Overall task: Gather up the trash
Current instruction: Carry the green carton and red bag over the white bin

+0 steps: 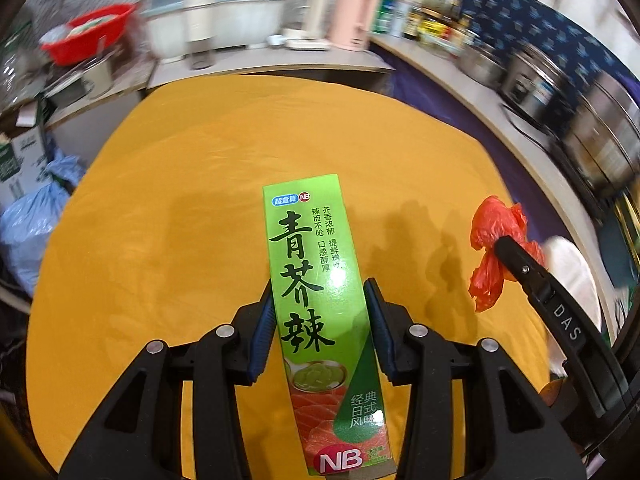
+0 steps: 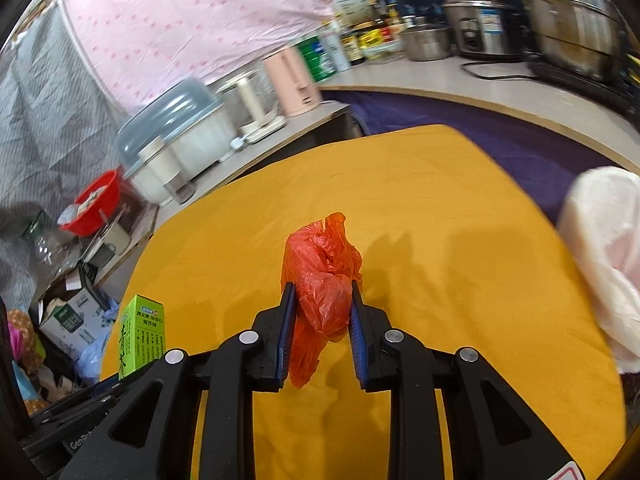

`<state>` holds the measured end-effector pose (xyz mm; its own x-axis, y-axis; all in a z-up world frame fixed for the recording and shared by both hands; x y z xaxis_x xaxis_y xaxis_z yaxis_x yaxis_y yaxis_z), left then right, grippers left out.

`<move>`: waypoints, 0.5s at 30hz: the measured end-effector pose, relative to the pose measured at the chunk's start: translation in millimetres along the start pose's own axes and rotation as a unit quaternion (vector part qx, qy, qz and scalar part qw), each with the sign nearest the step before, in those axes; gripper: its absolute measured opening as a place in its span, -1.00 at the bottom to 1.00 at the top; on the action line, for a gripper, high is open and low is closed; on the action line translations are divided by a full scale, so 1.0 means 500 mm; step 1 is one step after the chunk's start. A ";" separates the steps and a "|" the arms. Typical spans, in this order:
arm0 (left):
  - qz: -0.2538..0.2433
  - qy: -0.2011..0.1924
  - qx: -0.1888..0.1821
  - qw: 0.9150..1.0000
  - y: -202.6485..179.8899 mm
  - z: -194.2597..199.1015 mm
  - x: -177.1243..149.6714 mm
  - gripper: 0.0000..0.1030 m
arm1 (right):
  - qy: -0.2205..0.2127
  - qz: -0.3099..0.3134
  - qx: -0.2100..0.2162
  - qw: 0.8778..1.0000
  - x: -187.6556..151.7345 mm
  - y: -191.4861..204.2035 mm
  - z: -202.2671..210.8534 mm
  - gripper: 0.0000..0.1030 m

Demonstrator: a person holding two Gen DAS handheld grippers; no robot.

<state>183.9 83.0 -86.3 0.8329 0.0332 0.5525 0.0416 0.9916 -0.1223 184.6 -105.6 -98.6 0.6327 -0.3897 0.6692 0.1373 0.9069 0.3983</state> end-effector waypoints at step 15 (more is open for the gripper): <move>-0.122 0.017 -0.057 0.991 -0.305 0.011 -0.102 -0.21 | -0.044 -0.078 -0.080 0.993 -0.034 -0.297 0.192 -0.55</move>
<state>131.9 -69.4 -91.2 0.8085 -0.2114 0.5491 0.3039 0.9492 -0.0820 80.1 -249.3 -109.0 0.5263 -0.5335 0.6621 0.3527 0.8455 0.4009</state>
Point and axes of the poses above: each gripper's, at about its wrist camera, not at the fingertips, and z roughly against the way its jaws point, y to its left, x to its top, the point moved 4 cm from there along -z, roughly the way its jaws point, and after that the axes turned 3 degrees about x, right-handed, at the moved point
